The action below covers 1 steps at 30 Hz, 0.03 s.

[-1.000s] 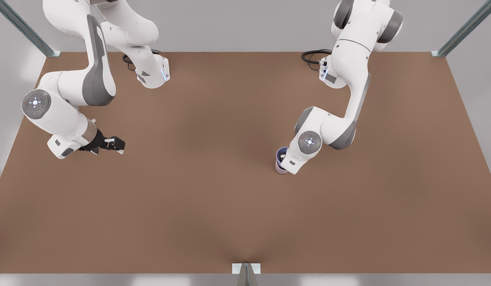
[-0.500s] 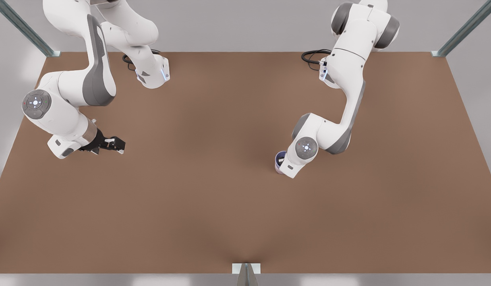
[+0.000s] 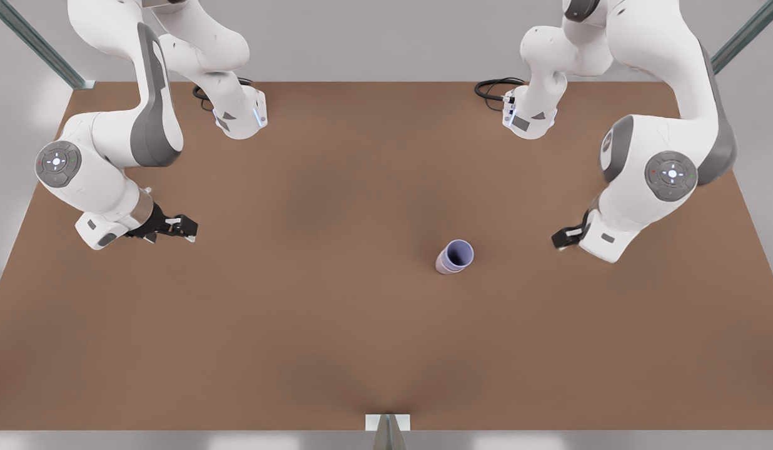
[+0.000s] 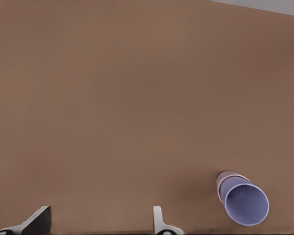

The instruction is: Stack the cups, with the pink cup at the bottom and the purple cup at the top

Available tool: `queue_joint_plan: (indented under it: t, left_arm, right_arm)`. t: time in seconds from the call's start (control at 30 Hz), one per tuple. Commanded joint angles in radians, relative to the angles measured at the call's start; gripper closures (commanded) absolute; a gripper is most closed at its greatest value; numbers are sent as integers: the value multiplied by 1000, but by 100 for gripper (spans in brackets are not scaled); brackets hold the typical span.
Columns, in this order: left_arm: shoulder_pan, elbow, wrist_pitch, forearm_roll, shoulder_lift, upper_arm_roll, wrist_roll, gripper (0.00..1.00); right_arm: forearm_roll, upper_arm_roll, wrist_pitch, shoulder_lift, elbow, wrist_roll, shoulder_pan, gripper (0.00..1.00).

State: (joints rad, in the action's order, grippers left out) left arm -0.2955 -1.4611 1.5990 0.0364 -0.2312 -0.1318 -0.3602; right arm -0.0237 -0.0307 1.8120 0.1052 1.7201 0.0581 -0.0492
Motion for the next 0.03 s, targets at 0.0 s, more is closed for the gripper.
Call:
queue_joint_plan:
  t: [0.0]
  left_arm:
    - [-4, -4, -93, 25, 15, -2, 619, 0]
  right_arm:
    - [-1, 0, 0, -1, 0, 0, 0, 0]
